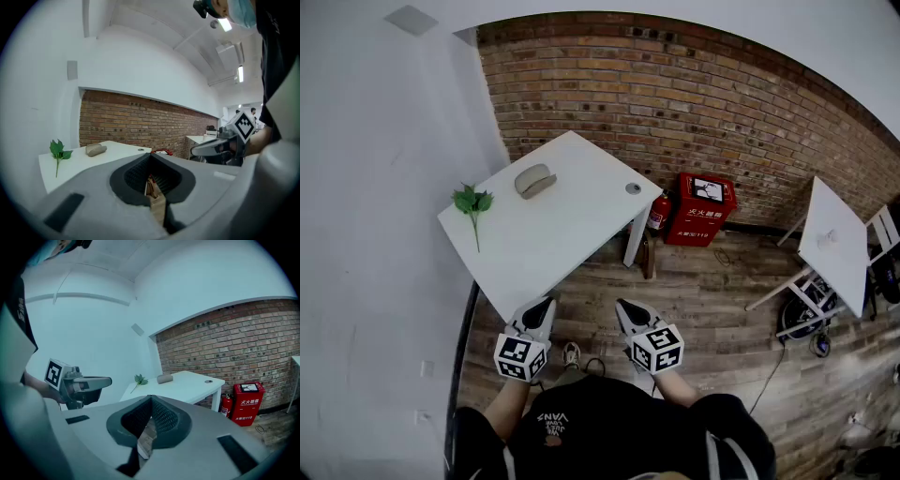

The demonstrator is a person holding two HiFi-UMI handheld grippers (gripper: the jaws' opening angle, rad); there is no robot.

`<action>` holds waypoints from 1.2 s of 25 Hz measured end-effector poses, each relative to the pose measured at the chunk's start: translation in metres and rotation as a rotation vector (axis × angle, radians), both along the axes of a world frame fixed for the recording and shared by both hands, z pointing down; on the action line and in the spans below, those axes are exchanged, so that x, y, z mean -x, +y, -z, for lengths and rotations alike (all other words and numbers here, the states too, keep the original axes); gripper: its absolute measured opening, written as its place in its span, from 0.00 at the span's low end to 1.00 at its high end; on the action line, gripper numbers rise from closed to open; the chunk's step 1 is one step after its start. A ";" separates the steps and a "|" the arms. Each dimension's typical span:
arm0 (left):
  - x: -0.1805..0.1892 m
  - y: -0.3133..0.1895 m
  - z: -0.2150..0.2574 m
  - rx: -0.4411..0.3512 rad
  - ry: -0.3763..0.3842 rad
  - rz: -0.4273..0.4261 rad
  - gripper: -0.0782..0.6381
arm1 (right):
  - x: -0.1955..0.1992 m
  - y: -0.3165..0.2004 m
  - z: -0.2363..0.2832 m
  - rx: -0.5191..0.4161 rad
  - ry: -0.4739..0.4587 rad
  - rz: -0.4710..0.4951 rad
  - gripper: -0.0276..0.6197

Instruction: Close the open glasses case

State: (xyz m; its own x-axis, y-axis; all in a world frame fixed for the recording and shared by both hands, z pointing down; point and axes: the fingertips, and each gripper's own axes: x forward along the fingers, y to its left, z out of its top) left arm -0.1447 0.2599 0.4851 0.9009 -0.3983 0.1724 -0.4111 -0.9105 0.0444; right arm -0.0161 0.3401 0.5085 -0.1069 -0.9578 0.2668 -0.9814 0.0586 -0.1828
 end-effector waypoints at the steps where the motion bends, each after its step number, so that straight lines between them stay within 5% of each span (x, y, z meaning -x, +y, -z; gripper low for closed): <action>1: 0.000 -0.001 -0.001 0.001 -0.001 0.001 0.12 | 0.000 -0.001 -0.001 0.001 0.000 0.002 0.04; 15: -0.001 -0.014 -0.006 0.017 0.014 0.012 0.12 | -0.006 -0.016 0.004 -0.043 -0.079 0.002 0.05; 16: -0.002 -0.017 -0.007 0.029 0.015 0.012 0.19 | -0.008 -0.020 0.004 -0.044 -0.085 0.003 0.09; 17: -0.003 -0.022 -0.010 0.049 0.016 0.014 0.42 | -0.009 -0.024 0.004 -0.043 -0.092 0.007 0.20; 18: -0.004 -0.028 -0.013 0.069 0.015 0.017 0.54 | -0.010 -0.029 0.004 -0.040 -0.100 0.012 0.27; 23: -0.009 -0.058 -0.025 0.113 -0.012 0.011 0.53 | -0.016 -0.058 0.000 -0.019 -0.117 0.033 0.41; 30: -0.026 -0.119 -0.032 0.142 -0.036 -0.011 0.57 | -0.032 -0.115 -0.010 0.027 -0.132 0.016 0.44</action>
